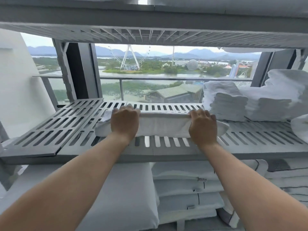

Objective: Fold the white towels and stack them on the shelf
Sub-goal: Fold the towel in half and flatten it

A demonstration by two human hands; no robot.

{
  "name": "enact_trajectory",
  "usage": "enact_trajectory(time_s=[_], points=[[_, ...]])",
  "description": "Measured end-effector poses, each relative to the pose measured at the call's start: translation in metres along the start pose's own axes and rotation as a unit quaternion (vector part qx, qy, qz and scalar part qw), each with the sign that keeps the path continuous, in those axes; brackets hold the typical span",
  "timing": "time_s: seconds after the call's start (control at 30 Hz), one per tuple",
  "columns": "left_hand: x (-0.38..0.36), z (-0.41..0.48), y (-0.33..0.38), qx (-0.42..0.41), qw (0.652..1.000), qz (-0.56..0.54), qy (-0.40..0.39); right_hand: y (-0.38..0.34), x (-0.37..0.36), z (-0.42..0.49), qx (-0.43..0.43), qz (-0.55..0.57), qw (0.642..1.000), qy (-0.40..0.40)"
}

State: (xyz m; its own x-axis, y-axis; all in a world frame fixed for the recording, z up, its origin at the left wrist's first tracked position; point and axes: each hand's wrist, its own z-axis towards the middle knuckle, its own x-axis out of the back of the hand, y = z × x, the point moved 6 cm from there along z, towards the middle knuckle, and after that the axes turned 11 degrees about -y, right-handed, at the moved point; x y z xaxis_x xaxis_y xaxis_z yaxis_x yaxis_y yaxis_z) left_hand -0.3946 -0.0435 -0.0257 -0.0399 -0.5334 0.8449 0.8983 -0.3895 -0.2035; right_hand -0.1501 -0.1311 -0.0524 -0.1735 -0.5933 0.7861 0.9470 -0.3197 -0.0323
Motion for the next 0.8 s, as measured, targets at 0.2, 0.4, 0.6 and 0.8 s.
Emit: enact_trajectory(time_s=[0.2,0.4,0.6,0.8], points=[[-0.025,0.084,-0.001,0.005,0.996,0.087,-0.003,0.013,-0.041,0.088,0.085,0.025,0.996,0.018],[-0.102,0.134,-0.004,0.055,0.982,0.032,-0.176,0.022,-0.125,0.147,0.116,0.100,0.981,-0.123],[-0.150,0.142,-0.022,0.073,0.962,-0.093,-0.245,0.031,-0.183,0.158,0.089,0.132,0.937,-0.312],[-0.149,0.154,-0.031,0.041,0.967,-0.054,-0.247,0.020,-0.158,0.172,0.087,0.088,0.969,-0.214]])
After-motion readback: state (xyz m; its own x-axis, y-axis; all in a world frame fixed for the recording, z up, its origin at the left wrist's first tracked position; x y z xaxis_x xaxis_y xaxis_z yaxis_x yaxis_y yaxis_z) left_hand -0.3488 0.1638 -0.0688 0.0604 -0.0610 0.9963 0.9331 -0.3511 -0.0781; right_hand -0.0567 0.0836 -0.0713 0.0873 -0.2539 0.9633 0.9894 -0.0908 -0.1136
